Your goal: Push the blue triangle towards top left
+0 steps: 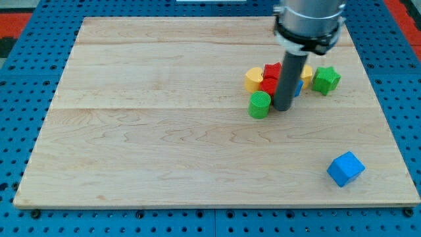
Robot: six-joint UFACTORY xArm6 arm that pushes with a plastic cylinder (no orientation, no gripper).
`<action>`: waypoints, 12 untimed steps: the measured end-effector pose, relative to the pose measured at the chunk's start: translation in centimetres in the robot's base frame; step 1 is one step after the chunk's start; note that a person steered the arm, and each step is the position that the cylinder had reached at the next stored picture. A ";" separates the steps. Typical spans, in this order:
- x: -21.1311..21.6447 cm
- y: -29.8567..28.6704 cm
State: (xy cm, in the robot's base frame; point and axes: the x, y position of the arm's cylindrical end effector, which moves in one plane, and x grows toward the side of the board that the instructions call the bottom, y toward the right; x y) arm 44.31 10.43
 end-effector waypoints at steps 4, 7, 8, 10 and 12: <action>-3.6 6.4; -4.3 -9.2; -5.8 -8.3; -9.0 -7.6; -10.5 -14.9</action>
State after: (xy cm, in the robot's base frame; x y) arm 33.82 -4.50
